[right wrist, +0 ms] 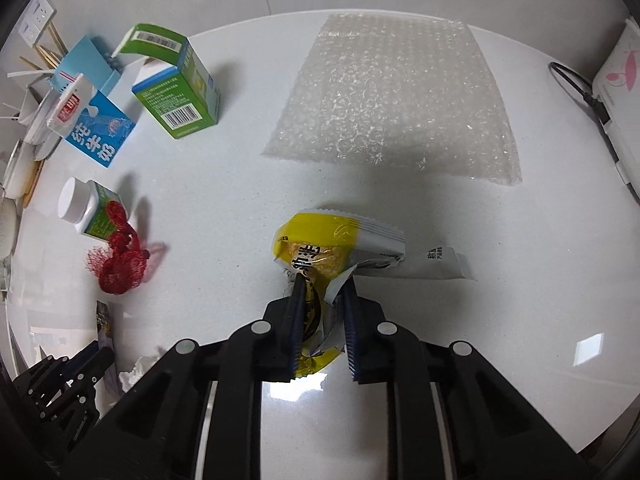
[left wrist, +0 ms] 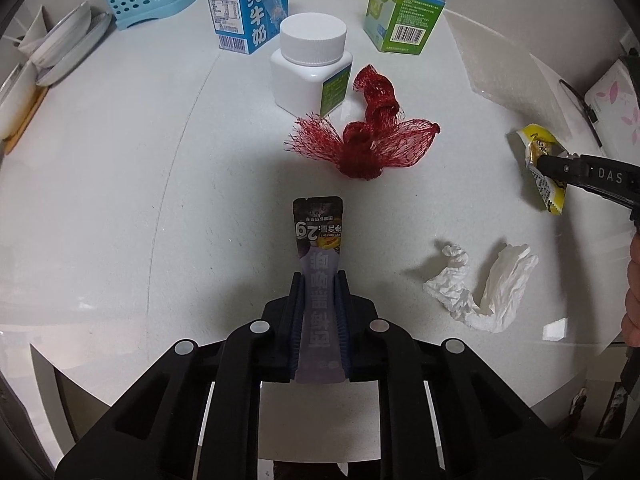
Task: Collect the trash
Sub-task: 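Grasp the purple stick packet with the left tool while the right tool grasps the yellow snack bag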
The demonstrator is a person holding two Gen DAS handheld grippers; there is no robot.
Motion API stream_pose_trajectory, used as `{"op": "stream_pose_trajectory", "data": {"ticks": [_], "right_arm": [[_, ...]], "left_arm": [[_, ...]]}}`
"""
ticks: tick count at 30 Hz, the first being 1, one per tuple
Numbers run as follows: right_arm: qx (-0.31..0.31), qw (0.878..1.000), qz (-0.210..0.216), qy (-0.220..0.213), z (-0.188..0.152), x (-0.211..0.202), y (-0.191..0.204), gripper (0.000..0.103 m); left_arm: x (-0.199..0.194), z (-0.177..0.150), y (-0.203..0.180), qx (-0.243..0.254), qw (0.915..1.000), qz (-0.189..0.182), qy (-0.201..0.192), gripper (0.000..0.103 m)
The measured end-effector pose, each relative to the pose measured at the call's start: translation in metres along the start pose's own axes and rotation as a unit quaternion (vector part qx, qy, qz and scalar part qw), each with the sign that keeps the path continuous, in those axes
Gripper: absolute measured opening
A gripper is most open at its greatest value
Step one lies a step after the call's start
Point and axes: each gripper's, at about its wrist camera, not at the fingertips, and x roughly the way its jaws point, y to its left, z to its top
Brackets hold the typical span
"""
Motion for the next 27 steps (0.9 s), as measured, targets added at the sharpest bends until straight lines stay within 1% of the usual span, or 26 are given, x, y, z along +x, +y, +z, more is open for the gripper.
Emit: {"op": "stream_pose_trajectory", "data": {"ticks": [10, 16, 21, 27], "right_arm": [[0.002, 0.999, 0.009, -0.035, -0.022, -0.036, -0.008, 0.016], [-0.018, 0.998, 0.003, -0.053, -0.044, -0.057, -0.009, 0.016], [-0.039, 0.997, 0.002, -0.067, -0.063, -0.073, -0.007, 0.016], [-0.056, 0.995, 0.013, -0.077, -0.082, -0.088, -0.003, 0.016]], "left_arm": [[-0.023, -0.007, 0.0, 0.007, 0.9996, 0.005, -0.026, 0.014], [-0.035, -0.015, -0.008, -0.003, 0.9993, 0.005, -0.038, 0.014], [-0.048, -0.026, -0.011, -0.017, 0.9987, 0.006, -0.048, 0.014], [-0.059, -0.046, -0.016, -0.027, 0.9981, 0.013, -0.054, 0.014]]}}
